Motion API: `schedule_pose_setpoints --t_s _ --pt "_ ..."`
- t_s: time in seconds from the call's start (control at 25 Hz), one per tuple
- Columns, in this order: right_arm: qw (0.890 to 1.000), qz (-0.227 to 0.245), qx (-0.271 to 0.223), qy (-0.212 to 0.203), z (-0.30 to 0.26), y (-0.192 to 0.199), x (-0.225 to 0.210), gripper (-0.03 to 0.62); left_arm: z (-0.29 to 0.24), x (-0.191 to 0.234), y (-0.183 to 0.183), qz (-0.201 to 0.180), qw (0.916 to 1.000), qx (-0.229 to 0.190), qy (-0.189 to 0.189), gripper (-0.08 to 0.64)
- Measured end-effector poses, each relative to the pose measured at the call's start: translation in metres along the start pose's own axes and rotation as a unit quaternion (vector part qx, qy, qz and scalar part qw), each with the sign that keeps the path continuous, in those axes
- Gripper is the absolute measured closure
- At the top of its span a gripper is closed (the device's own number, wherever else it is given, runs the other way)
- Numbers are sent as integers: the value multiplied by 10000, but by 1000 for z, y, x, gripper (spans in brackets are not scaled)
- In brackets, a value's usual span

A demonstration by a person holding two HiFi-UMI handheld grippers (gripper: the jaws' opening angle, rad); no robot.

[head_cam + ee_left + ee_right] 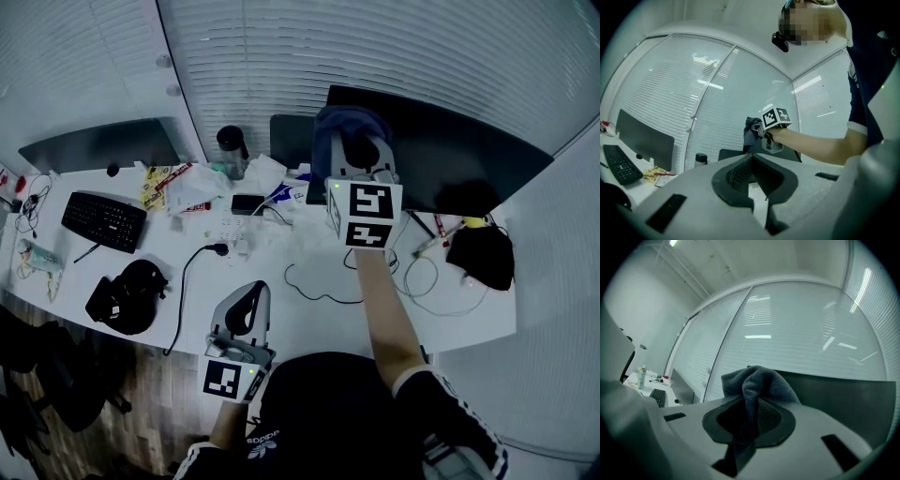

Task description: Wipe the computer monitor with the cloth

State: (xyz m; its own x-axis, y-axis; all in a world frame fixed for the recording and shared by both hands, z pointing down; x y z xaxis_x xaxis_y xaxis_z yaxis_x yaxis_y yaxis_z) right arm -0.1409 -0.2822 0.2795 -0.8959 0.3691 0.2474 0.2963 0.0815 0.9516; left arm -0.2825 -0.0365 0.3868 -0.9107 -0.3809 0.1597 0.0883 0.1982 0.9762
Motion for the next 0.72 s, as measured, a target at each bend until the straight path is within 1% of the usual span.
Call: schedule_pose_setpoints --t_s 0.12,0.24,0.36,0.52,0.72 --pt "9999 75 -141 43 2 -16 -6 543 3 -1 1 -28 10000 20 2 555" --pt "9993 77 -334 129 6 -32 -14 543 4 -3 -1 -45 9999 -75 49 555" --pt "9990 79 -401 169 7 -39 -18 543 5 -6 -3 -44 9999 -107 56 555" --pt "9988 25 -467 104 11 -39 -20 543 6 -9 -4 -80 9999 -52 32 555" --pt "9971 -30 -760 -65 41 -45 -25 543 7 -16 -8 -136 9999 -53 46 555"
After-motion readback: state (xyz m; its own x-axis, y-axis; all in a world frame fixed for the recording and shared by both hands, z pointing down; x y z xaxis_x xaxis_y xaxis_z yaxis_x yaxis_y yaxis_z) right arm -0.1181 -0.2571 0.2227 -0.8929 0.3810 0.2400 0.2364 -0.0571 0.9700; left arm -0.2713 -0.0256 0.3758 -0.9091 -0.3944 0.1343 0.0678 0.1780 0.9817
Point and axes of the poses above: the fingertips, and each gripper's own axes: z backward along the fingers, x to its left, y out of its underside, the point moved 6 cm from there along z, backward along the fingers, and after that the axes turned 12 degrees about x, right-handed, at the moved point
